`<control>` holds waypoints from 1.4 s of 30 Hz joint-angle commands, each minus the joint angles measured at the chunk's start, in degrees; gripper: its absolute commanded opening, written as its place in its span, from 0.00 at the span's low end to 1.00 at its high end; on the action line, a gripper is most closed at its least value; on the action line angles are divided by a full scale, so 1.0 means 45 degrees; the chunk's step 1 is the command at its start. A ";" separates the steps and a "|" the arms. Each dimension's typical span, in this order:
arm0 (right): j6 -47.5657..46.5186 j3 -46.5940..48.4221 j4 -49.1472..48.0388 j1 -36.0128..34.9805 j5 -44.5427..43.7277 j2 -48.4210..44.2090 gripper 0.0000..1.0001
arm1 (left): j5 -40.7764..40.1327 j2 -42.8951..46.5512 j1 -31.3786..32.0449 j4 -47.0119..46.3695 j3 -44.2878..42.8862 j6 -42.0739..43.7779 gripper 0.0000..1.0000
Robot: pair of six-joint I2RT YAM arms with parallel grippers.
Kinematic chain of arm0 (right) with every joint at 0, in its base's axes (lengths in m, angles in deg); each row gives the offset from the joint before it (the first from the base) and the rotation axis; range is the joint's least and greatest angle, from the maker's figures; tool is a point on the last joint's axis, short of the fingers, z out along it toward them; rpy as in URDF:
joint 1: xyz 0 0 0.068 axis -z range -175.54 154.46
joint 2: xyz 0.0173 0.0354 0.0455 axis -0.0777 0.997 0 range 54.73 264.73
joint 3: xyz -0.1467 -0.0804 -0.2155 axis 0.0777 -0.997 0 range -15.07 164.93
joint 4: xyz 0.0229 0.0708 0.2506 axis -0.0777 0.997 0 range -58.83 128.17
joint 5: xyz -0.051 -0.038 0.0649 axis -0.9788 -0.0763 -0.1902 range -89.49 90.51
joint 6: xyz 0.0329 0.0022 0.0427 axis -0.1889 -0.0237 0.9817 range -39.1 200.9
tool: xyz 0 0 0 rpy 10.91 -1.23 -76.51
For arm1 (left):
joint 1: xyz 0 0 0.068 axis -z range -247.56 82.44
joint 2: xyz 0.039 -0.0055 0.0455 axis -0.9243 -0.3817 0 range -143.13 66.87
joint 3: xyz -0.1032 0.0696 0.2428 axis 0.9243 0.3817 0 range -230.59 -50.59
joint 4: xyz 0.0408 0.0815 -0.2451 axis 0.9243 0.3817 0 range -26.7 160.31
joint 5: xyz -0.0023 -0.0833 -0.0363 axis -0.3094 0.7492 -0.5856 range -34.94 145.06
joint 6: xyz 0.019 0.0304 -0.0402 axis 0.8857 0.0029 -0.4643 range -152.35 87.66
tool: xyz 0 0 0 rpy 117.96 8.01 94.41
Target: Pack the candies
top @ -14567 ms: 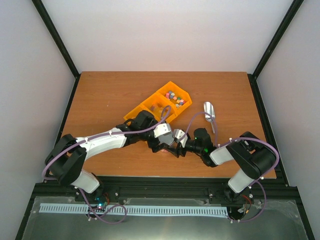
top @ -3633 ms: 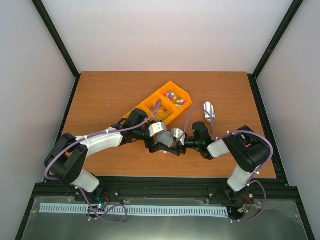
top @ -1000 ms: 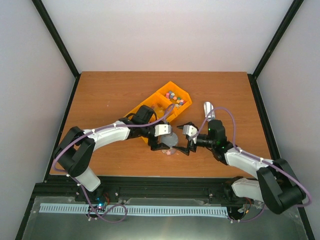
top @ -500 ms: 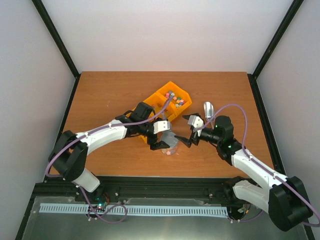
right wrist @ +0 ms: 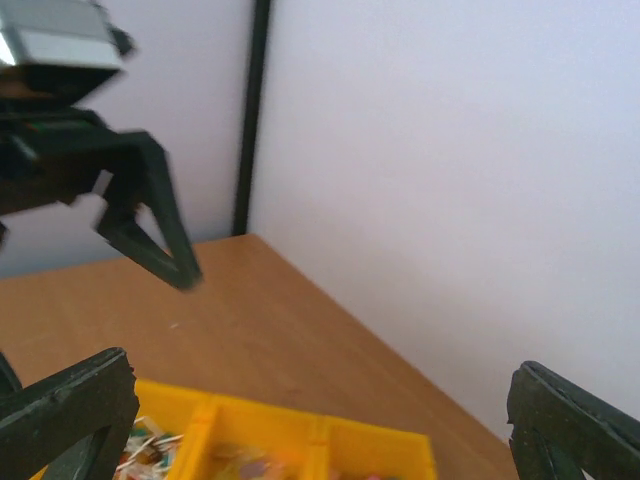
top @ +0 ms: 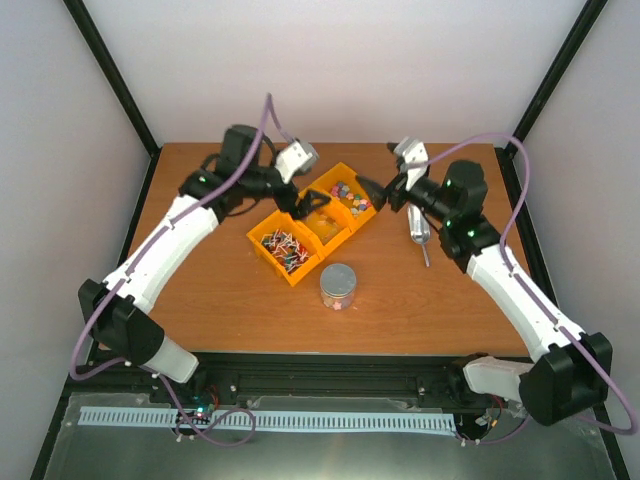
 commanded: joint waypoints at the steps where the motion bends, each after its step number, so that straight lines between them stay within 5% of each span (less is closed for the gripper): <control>1: 0.1458 0.1957 0.1299 0.1154 -0.0612 0.0865 1.00 | -0.0202 -0.0759 -0.1491 0.2293 -0.2362 -0.1579 1.00; 6: 0.2116 0.4069 0.3511 0.2858 -0.0336 0.1972 1.00 | 0.0147 -0.1164 -0.4055 0.3882 -0.3571 -0.2296 1.00; 14: 0.2915 0.3449 0.5532 0.5878 0.0756 0.2005 1.00 | -0.0907 -0.0873 -0.6973 0.5142 -0.2363 -0.2487 1.00; 31: 0.1649 -0.2728 0.7259 0.6524 0.1476 -0.1206 1.00 | -0.2317 0.1516 -0.7605 0.3555 0.4260 -0.3195 1.00; 42: 0.1942 -0.3962 0.7145 0.6522 0.1995 -0.2124 1.00 | -0.2608 0.2475 -0.7605 0.3009 0.5722 -0.3651 1.00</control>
